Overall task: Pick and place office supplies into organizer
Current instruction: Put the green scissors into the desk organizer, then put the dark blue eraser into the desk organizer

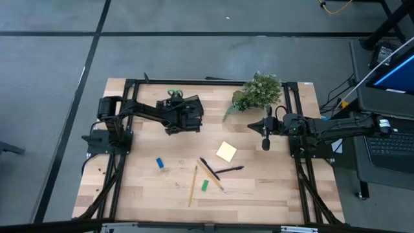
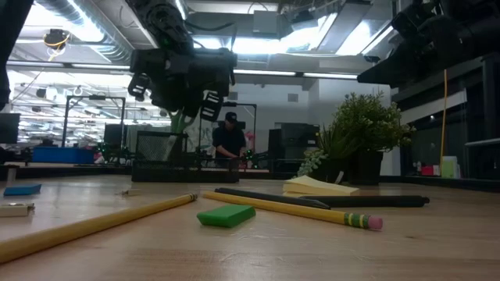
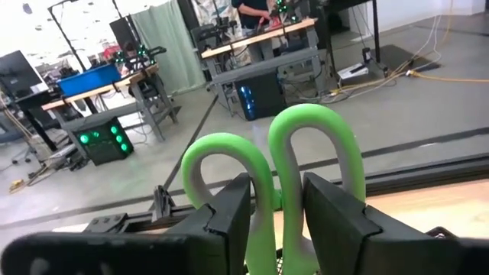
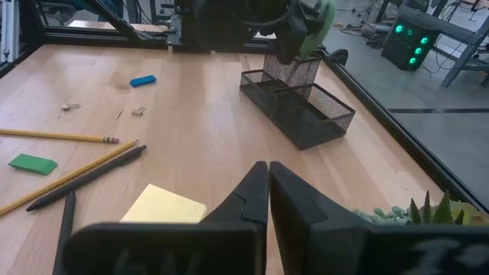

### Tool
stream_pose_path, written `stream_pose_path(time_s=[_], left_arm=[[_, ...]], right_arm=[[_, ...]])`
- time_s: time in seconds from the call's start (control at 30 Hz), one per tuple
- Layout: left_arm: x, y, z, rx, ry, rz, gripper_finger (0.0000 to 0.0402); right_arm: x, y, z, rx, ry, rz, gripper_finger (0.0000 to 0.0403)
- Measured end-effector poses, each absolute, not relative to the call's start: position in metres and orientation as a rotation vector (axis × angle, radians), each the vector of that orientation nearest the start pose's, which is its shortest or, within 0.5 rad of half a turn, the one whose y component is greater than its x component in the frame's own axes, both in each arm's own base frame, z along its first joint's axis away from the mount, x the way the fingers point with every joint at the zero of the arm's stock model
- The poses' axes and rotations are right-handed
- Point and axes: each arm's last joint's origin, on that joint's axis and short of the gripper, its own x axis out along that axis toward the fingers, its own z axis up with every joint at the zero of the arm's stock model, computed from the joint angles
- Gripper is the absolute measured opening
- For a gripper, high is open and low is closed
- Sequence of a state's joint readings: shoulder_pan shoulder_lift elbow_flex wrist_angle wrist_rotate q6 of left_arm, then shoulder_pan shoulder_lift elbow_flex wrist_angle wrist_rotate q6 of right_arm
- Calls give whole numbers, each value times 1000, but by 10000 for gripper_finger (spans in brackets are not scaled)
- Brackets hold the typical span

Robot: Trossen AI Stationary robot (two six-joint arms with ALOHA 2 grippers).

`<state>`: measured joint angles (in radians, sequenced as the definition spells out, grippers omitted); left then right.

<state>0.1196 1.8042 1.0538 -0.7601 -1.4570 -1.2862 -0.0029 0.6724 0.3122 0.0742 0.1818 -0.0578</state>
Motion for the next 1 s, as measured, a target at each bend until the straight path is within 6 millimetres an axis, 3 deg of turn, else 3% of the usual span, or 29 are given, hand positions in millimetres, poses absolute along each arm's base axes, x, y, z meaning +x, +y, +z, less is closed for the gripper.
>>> stream_pose_path(time_s=[0.6,1.0], left_arm=[[299,66,165,25,404,1629,185],[300,66,195,69,420,1607,196]], right_arm=[[156,-6,210,-82,299,-175,17],[156,-5,208,-79,311,-150,17]])
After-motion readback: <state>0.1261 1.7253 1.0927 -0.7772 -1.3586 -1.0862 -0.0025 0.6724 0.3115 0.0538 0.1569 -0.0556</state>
